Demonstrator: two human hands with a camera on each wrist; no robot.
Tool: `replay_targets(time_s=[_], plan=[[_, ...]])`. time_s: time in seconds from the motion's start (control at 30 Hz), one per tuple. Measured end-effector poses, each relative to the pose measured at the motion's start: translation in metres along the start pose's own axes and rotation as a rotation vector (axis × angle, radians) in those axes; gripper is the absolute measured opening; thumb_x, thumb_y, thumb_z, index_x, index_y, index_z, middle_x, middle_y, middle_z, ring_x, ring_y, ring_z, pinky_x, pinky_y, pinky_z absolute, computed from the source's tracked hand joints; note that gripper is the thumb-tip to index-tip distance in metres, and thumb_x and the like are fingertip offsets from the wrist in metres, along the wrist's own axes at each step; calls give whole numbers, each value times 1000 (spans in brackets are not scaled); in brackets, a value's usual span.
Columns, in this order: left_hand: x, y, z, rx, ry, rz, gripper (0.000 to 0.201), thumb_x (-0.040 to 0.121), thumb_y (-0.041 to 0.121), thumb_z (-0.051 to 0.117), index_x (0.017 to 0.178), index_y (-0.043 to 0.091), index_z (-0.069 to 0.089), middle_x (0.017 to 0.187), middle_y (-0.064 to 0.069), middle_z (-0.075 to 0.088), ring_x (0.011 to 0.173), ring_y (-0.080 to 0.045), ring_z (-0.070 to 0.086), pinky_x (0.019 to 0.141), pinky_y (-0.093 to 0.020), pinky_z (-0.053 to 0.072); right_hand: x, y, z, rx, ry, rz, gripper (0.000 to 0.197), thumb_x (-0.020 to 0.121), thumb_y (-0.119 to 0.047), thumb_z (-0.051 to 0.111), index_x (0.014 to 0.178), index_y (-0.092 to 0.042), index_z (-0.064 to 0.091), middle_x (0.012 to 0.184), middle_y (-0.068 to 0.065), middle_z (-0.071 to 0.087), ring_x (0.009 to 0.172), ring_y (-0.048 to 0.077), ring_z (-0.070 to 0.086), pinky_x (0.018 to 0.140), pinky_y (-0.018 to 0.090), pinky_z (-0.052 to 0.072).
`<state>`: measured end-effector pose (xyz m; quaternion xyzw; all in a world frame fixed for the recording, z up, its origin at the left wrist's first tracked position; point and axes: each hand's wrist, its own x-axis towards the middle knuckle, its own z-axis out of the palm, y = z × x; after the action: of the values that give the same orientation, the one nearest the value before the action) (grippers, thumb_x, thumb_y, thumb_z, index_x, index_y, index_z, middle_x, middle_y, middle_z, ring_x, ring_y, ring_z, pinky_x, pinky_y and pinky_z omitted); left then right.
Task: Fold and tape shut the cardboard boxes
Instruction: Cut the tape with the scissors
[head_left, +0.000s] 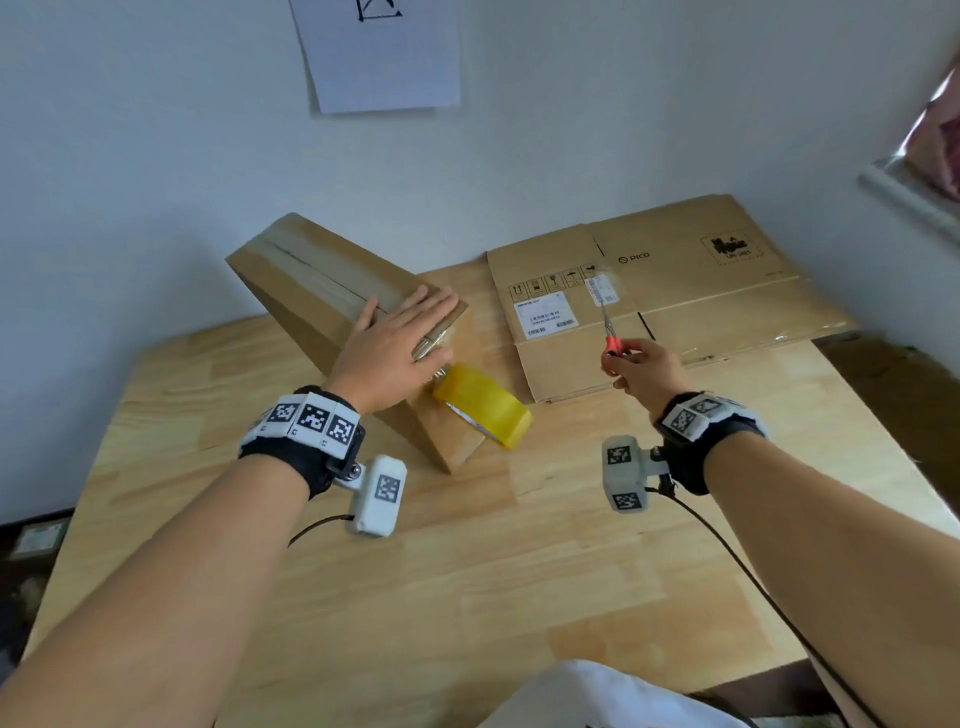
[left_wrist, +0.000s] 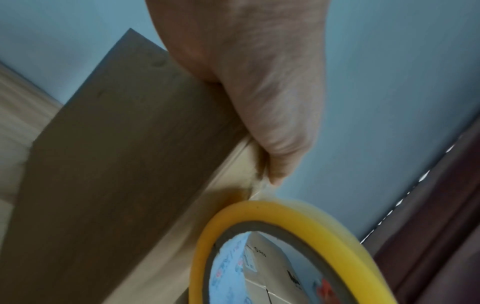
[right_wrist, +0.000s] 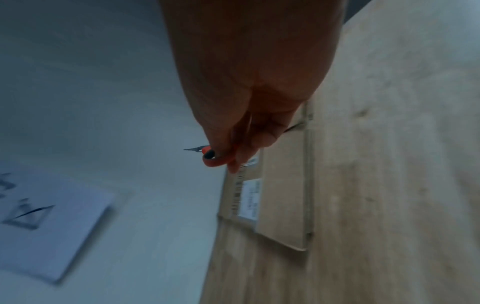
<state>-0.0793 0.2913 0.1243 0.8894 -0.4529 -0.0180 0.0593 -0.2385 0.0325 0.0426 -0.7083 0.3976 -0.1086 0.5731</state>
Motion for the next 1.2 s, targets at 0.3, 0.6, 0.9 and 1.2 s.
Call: replay_targets(time_s=[0.3, 0.6, 0.9, 1.2], plan=[[-2, -32, -11, -45, -96, 170, 61, 96, 49, 43, 150, 38, 14, 152, 24, 8, 141, 6, 1, 118, -44, -8, -39, -118, 70, -44, -115, -347, 23, 100, -18, 42, 121, -9, 44, 108, -1, 67, 86, 12, 65, 74, 25, 54], [-3, -70, -13, 41, -118, 295, 72, 77, 72, 16, 144, 46, 14, 152, 23, 15, 146, -11, 5, 115, -45, 0, -64, -142, 129, -463, -217, -550, 28, 96, -29, 46, 120, -17, 51, 103, 6, 66, 90, 23, 61, 74, 32, 47], [-23, -84, -3, -214, 56, 72, 72, 85, 56, 56, 146, 27, 32, 158, 5, 18, 145, -11, 12, 119, -36, 1, -76, -141, 148, -577, -155, -597, 27, 95, -24, 46, 117, -10, 52, 79, 6, 58, 66, 21, 52, 60, 28, 38], [-16, -74, -4, -88, 15, 106, 64, 94, 53, 43, 150, 28, 23, 158, 3, 19, 146, -11, 7, 117, -38, -5, -70, -147, 139, -688, -171, -628, 27, 96, -27, 45, 119, -14, 51, 80, 0, 54, 71, 19, 49, 61, 27, 31]])
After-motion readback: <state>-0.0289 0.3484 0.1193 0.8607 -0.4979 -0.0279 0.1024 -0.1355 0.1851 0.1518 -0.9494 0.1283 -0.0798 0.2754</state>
